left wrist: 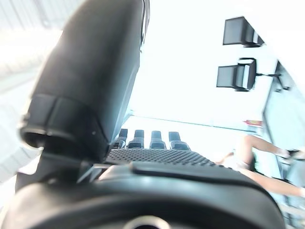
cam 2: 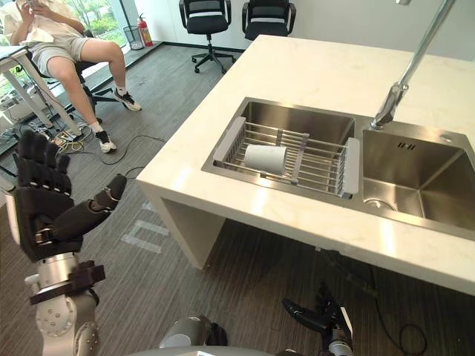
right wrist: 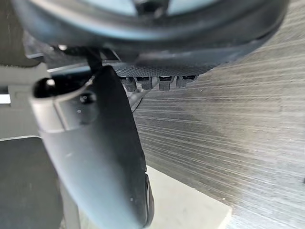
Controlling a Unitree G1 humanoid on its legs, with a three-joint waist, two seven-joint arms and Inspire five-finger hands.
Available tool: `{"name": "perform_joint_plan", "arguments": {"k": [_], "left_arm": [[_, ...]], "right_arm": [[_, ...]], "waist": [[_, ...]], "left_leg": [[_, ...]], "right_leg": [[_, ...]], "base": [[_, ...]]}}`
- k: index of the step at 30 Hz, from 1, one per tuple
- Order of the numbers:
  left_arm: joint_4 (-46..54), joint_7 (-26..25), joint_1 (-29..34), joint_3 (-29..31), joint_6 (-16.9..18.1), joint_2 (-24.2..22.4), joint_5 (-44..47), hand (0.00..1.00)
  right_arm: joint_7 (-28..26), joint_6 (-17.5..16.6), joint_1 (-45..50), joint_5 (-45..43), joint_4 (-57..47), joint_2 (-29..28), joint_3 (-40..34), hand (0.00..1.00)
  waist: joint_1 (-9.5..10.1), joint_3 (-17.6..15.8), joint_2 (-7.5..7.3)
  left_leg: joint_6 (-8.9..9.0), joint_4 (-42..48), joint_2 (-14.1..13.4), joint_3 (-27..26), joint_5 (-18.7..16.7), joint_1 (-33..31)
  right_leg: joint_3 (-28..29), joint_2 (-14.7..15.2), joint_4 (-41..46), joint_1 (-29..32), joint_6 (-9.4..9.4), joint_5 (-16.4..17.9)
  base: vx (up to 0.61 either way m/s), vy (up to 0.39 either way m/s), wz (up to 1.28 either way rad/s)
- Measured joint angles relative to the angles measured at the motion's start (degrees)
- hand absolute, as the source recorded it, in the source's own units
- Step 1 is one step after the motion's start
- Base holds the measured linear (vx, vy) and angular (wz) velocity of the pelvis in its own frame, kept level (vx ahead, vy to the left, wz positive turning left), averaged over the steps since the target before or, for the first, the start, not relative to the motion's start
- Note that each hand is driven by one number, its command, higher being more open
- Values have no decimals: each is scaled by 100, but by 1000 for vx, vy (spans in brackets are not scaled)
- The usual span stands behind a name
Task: Walk over to the sink, pick up the cup, carry it to the dishwasher, place the cup inside the dishwasher, then close the dishwasher door
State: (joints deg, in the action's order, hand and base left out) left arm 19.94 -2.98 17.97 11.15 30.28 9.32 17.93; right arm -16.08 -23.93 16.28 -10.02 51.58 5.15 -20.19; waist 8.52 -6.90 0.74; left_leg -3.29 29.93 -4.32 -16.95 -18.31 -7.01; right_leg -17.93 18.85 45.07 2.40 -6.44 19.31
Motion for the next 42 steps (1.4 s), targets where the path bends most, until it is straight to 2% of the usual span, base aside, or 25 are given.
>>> {"name": "perform_joint_plan", "arguments": {"k": [4,5,6,7,9,11,13,15,17,18,19,20,21,22,25,30,32,35,42], "left_arm": [[-20,149,-16,-99,-155,173,-95,100],[-32,151,-63,-152,-211,214,-102,100],[-44,194,-95,-221,-263,303,-114,100],[-90,232,-103,-286,-297,310,-118,100],[-186,364,-95,-488,-408,298,-124,100],[-217,462,-117,-704,-452,285,-133,100],[-227,522,-132,-935,-452,270,-254,100],[-227,578,-124,-1116,-451,188,-412,100],[-225,600,-123,-1170,-448,124,-470,100],[-212,633,-124,-1176,-438,74,-531,100],[-211,659,-130,-1205,-437,69,-612,100],[-212,665,-132,-1305,-439,66,-738,100],[-207,670,-129,-1407,-438,66,-859,100],[-211,669,-124,-1469,-447,75,-977,100],[-207,610,-181,-1658,-499,95,-1243,100],[-212,442,-275,-2032,-884,300,-1743,100],[-225,318,-353,-2250,-1081,431,-1811,100],[-364,112,-468,-2385,-1271,499,-1820,100],[-853,-441,-930,-2390,-1594,682,-1933,100]], "right_arm": [[-105,-31,10,13,118,-23,-154,100],[-127,-80,17,14,126,-37,-155,100],[-132,-122,23,15,163,-64,-150,100],[-123,-125,23,11,216,-45,-157,100],[-85,-110,21,10,298,30,-190,100],[-45,-51,25,9,294,97,-190,100],[37,86,88,10,186,127,-189,100],[130,213,316,10,-173,131,-136,100],[187,261,444,4,-346,148,-49,100],[259,293,487,1,-461,152,67,100],[296,319,496,1,-532,147,108,100],[334,320,513,8,-566,153,165,100],[356,323,543,14,-593,181,215,100],[369,339,548,23,-605,184,295,100],[407,321,714,143,-858,48,583,100],[462,314,1013,350,-873,-106,758,100],[516,255,1079,367,-872,-93,831,100],[545,206,1117,424,-861,-65,936,100],[625,118,1137,581,-819,31,1037,100]], "waist": [[-145,135,13],[-175,164,5],[-226,206,-92],[-277,229,-57],[-305,310,106],[-324,323,217],[-330,313,248],[-344,327,248],[-347,373,224],[-355,390,222],[-359,385,212],[-385,381,205],[-376,402,251],[-392,422,279],[-486,441,285],[-546,445,289],[-658,441,280],[-726,448,288],[-824,516,333]], "left_leg": [[281,-400,-315,1,71,298],[382,-446,-443,-15,80,340],[472,-418,-515,2,72,349],[537,-415,-594,44,59,369],[702,-550,-834,34,155,491],[763,-386,-961,36,229,493],[664,208,-1074,54,439,318],[468,801,-1162,48,862,108],[492,791,-1137,21,1015,87],[512,695,-1088,5,917,71],[547,346,-960,17,682,102],[546,-379,-751,39,686,193],[488,-946,-632,33,1248,301],[564,-1112,-591,18,1252,391],[587,-1410,-457,26,1267,445],[592,-1718,-336,-17,1344,539],[602,-1994,-249,-67,1593,593],[625,-2332,-214,-104,1903,730],[682,-2749,-236,-108,2202,890]], "right_leg": [[-422,-328,-914,554,28,-12],[-428,-425,-1393,762,61,-161],[-374,-509,-1840,819,223,-966],[-430,-589,-1850,757,229,-975],[-469,-888,-2012,637,381,-894],[-525,-1017,-2139,492,468,-840],[-590,-1069,-2342,215,482,-824],[-619,-1065,-2611,-75,472,-836],[-621,-1066,-2796,-153,475,-892],[-584,-1045,-2922,-153,494,-959],[-559,-999,-2981,-137,477,-1019],[-519,-917,-2976,-95,434,-1055],[-448,-906,-2941,-39,427,-1056],[-367,-904,-2944,-18,398,-1064],[-244,-837,-2997,149,289,-1140],[-130,-811,-3020,263,305,-1161],[-95,-779,-3104,303,315,-1223],[-32,-820,-3313,290,327,-1324],[-11,-940,-3446,282,393,-1421]], "base": [[194,-144,-10],[199,-231,-10],[201,-250,-2],[198,-265,-6],[209,-269,-14],[161,-174,-1],[125,-149,12],[78,-117,10],[59,-63,0],[69,-43,-8],[68,-17,-13],[44,26,-19],[60,67,-26],[55,87,-27],[1,76,-16],[-46,52,-9],[-80,-4,1],[-82,-34,-13],[-59,-47,-4]]}}
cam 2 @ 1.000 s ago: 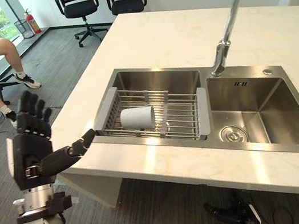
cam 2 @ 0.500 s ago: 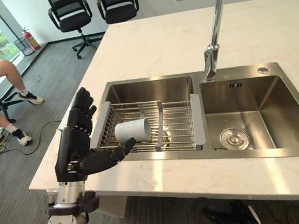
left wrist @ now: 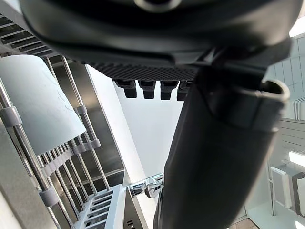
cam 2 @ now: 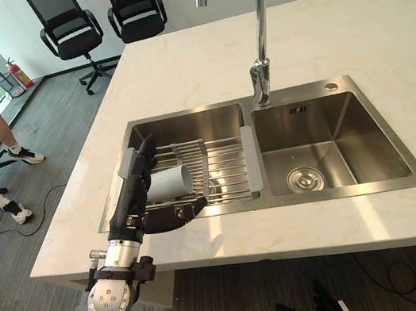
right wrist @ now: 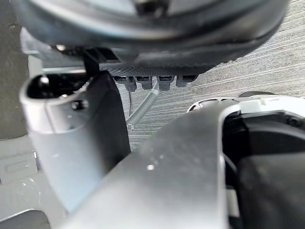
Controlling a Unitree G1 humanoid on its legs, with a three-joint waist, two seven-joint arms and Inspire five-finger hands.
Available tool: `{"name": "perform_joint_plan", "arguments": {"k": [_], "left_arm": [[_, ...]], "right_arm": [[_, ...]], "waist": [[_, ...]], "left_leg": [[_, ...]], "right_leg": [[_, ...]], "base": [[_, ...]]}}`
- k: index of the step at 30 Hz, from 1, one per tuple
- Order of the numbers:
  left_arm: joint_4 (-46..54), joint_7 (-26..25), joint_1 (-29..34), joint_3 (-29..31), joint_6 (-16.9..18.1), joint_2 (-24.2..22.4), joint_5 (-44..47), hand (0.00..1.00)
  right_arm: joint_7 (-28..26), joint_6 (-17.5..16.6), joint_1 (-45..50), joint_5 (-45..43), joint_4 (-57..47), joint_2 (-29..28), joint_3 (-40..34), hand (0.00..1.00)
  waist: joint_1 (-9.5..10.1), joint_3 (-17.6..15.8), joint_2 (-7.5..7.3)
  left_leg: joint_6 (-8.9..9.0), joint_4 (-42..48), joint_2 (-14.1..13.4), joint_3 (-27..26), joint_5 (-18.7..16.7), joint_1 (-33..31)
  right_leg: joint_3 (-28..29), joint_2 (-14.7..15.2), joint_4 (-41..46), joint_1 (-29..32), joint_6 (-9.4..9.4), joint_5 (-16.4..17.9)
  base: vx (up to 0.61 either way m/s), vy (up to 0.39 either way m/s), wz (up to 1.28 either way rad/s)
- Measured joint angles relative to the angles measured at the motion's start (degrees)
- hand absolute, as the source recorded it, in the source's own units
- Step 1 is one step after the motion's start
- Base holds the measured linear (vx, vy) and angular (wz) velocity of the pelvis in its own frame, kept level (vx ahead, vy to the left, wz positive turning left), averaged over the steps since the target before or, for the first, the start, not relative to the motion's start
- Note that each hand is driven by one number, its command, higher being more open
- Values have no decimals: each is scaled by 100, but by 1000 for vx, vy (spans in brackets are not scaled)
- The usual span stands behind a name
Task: Walk over to the sink, pick up the cup, carry it to the dishwasher, place the cup inside the dishwasher, then close the dishwasher door
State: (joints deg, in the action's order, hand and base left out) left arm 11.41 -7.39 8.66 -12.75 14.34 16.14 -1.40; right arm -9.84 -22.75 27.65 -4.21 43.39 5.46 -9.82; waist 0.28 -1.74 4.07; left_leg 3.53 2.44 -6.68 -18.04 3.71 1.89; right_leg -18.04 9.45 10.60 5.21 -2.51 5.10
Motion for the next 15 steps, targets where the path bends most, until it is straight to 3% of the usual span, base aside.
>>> {"name": "perform_joint_plan", "arguments": {"k": [15], "left_arm": [[-1003,-3,-767,95,-830,868,-786,100]], "right_arm": [[-147,217,-46,-11,7,97,71,100]], "waist": [[-50,69,15]], "left_leg": [[5,-302,-81,17,-7,-29]], "right_leg": [[-110,-259,-782,-199,6,-614]], "base": [[-47,11,1]]}}
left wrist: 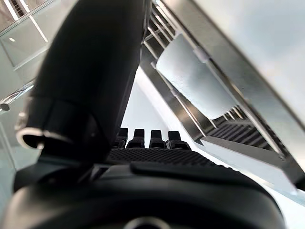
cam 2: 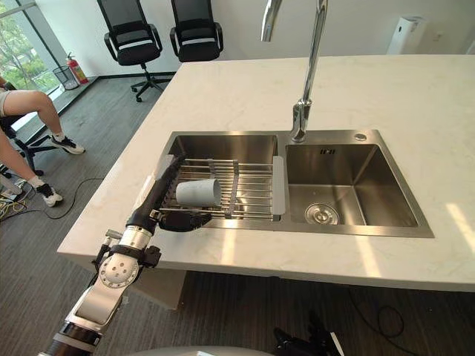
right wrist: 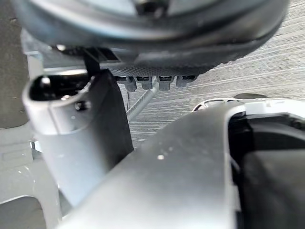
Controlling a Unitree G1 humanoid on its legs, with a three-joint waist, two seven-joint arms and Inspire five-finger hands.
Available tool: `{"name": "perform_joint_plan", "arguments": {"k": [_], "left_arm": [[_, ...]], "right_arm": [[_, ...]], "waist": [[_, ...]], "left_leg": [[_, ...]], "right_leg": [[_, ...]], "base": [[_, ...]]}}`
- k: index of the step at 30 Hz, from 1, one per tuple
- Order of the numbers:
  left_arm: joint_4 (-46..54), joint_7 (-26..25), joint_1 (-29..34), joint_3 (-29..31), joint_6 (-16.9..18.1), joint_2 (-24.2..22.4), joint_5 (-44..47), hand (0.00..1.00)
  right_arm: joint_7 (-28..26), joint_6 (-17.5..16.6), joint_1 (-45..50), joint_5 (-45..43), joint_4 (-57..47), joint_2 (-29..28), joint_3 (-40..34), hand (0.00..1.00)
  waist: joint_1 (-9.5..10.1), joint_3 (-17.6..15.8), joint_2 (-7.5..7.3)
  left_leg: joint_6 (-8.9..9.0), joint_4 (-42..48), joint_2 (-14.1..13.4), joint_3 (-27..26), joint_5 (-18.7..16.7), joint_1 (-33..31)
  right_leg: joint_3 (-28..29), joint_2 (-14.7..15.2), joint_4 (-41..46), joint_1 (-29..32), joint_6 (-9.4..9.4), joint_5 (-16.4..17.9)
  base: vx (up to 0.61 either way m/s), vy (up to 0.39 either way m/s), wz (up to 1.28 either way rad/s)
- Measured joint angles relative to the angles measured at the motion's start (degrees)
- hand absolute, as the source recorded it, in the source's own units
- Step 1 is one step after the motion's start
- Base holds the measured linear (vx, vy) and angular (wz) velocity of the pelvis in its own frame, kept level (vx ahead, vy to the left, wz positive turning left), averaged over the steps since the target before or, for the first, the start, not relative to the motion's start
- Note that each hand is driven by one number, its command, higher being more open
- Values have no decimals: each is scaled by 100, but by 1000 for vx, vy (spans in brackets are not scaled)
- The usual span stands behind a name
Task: Walk over to the sink, pick up the cup, carry it to the dishwasher, place the cup inside the dishwasher, then close the dishwasher door
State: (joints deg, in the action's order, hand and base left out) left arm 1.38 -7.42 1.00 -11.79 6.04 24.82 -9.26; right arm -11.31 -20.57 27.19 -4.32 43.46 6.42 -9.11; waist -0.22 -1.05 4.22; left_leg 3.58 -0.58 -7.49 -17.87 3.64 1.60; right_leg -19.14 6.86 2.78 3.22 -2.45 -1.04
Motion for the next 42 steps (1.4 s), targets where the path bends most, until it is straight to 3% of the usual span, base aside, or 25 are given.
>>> {"name": "perform_joint_plan", "arguments": {"k": [3,8,13,24,28,33,42], "left_arm": [[-26,27,-28,0,-92,238,0,100],[-178,34,-275,-1,-228,422,-41,100],[-178,41,-612,-8,-239,651,-76,100],[-174,153,-1398,0,-238,660,-72,100],[-199,259,-1483,-10,-238,887,36,100],[-627,273,-2004,-288,-211,1476,32,100],[-1151,348,-2644,-721,-437,1504,137,100]], "right_arm": [[-9,43,17,6,-81,10,57,100],[-15,52,47,10,-174,7,74,100],[-17,78,59,11,-250,23,71,100],[-110,166,75,10,-511,91,66,100],[110,381,40,-2,-581,150,178,100],[380,656,-51,0,-568,241,327,100],[650,848,-159,-2,-597,379,452,100]], "waist": [[-36,-51,3],[-61,-146,-21],[-74,-160,11],[-85,-209,113],[-123,-218,210],[-140,-215,261],[-240,-228,391]], "left_leg": [[73,27,-78,4,-324,-45],[68,57,3,-26,-356,-106],[141,62,-28,-28,-326,-109],[80,115,138,59,-279,0],[31,93,220,122,-240,4],[-38,54,281,178,-163,-35],[-75,-71,306,298,-193,-103]], "right_leg": [[28,-121,-147,-39,-43,-137],[132,-75,-422,-105,-62,-398],[143,-79,-351,-58,-56,-409],[175,259,927,366,-96,466],[148,359,984,398,-131,501],[107,317,559,237,-181,212],[120,319,383,242,-212,-27]], "base": [[-103,37,2],[-34,34,-4],[53,-2,-1],[36,-1,4],[-26,21,8],[-31,25,5],[-30,22,2]]}}
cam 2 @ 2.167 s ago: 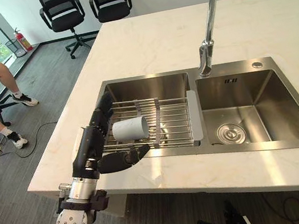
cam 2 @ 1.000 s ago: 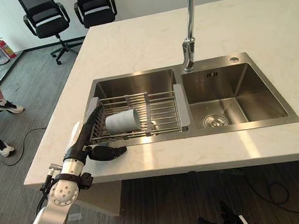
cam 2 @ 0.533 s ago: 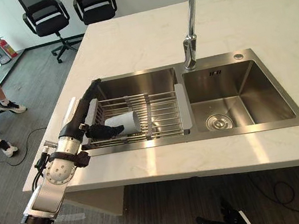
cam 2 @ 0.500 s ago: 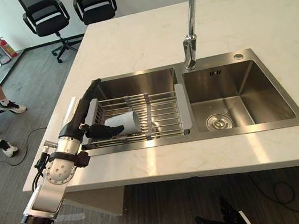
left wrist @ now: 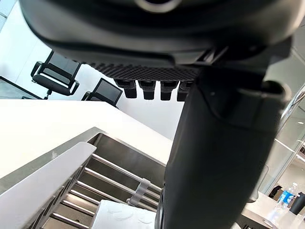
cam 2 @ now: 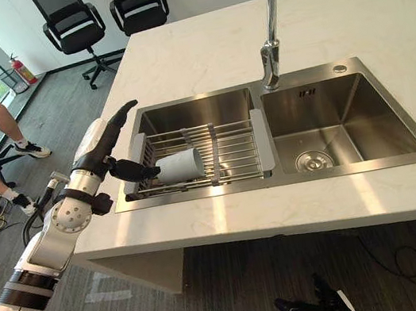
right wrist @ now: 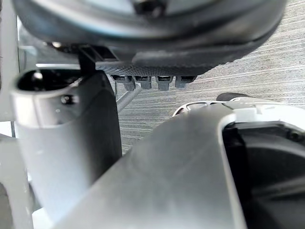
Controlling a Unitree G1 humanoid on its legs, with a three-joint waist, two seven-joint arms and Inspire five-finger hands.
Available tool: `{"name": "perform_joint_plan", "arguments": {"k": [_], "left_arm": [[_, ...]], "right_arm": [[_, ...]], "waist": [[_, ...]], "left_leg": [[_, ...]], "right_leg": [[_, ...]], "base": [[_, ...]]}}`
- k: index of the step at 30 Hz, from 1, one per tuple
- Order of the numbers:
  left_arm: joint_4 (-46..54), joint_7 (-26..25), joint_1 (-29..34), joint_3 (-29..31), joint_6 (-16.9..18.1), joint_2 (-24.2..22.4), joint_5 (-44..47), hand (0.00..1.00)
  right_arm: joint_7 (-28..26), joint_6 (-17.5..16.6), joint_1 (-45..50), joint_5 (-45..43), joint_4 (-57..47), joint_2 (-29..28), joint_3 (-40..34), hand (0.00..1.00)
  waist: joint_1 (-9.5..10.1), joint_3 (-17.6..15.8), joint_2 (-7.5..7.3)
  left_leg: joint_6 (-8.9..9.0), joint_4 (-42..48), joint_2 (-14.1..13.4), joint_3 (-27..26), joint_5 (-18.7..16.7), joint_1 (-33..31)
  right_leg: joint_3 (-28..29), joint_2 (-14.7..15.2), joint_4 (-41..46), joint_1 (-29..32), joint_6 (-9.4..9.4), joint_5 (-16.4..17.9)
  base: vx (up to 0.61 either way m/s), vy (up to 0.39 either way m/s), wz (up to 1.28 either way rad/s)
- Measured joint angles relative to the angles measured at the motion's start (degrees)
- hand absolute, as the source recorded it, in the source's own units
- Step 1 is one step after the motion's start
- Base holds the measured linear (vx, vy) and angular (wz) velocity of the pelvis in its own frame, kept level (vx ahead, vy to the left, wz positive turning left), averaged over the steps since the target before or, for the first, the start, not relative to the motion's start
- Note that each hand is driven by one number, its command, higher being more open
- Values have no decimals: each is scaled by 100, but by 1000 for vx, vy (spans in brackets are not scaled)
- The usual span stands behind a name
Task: Walk over to the sink, pick up the cup, carry it to the dishwasher, place the cup inside the dishwasher, then close the dishwasher door
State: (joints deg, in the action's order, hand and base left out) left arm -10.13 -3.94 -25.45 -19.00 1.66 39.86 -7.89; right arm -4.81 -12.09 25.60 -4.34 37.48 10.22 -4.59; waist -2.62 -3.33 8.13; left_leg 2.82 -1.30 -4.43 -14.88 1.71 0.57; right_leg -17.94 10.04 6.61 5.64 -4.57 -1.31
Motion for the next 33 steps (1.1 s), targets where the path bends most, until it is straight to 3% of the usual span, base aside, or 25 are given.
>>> {"name": "perform_joint_plan", "arguments": {"k": [4,13,23,33], "left_arm": [[-171,65,-171,-201,-47,-27,0,100],[-360,234,-573,-637,-506,-23,1,100],[-916,338,-827,-741,-1089,-38,245,100],[-1343,166,-905,-740,-1055,-77,253,100]], "right_arm": [[84,60,-37,-1,8,29,35,100],[189,278,-137,0,32,36,56,100],[351,490,-218,-4,57,104,231,100],[377,580,-262,-19,98,112,313,100]], "waist": [[-15,6,37],[-120,0,43],[-160,-41,15],[-134,-124,-76]], "left_leg": [[34,-2,-10,-1,4,0],[389,-48,-31,104,101,44],[367,-55,-64,152,147,58],[351,-171,-84,294,156,101]], "right_leg": [[12,3,43,31,-1,-13],[-80,-31,-213,-143,12,-60],[-151,-224,-823,-449,69,-340],[-293,-319,-1151,-662,79,-512]], "base": [[-1,1,-1],[5,-7,3],[-5,-8,1],[-6,-7,6]]}}
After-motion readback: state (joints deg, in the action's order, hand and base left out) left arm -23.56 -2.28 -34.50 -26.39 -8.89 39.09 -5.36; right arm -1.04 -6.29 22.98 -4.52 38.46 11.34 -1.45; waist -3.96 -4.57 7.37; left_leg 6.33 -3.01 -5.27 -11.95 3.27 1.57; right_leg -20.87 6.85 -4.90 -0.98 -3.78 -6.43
